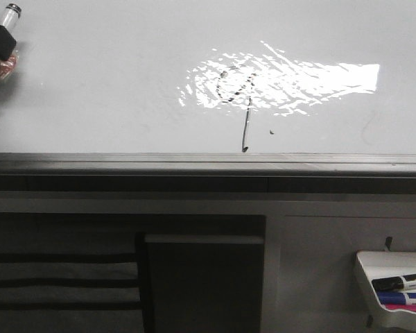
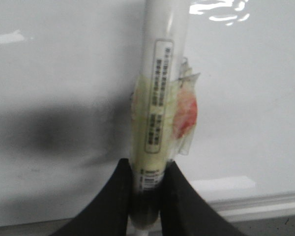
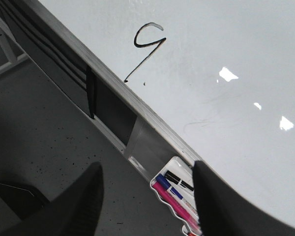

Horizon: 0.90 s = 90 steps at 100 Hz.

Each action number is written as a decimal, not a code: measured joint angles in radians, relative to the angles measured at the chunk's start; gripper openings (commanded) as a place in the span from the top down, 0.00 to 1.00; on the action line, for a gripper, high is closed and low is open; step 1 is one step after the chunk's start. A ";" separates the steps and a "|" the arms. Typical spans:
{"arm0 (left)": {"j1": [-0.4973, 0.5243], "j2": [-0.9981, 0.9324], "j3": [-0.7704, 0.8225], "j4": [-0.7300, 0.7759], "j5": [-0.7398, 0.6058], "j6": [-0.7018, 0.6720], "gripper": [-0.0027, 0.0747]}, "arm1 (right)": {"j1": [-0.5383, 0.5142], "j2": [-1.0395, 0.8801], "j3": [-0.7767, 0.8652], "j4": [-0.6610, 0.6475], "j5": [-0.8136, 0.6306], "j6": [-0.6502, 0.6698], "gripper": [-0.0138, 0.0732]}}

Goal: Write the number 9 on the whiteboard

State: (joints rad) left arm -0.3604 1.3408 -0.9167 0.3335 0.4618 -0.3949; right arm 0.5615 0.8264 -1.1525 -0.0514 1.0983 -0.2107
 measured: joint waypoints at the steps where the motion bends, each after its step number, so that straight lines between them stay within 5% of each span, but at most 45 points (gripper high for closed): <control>1: 0.002 0.005 0.000 0.000 -0.003 0.000 0.99 | 0.000 0.000 0.000 0.000 0.000 0.002 0.44; 16: 0.002 0.039 0.000 -0.002 -0.062 -0.001 0.90 | 0.000 0.000 0.000 0.000 0.000 0.002 0.44; 39: 0.002 0.046 0.000 -0.002 -0.088 -0.001 0.44 | 0.000 0.000 0.000 -0.001 0.000 0.006 0.44; 66: 0.002 -0.035 0.000 -0.002 -0.009 -0.001 0.42 | 0.000 0.000 0.000 -0.007 0.014 0.032 0.44; 90: -0.021 -0.308 0.026 0.015 0.054 0.011 0.42 | 0.000 -0.038 0.002 -0.076 0.030 0.244 0.44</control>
State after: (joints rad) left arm -0.3815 1.0326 -0.8903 0.3487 0.5162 -0.3841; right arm 0.5615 0.7887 -1.1504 -0.1270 1.1284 0.0337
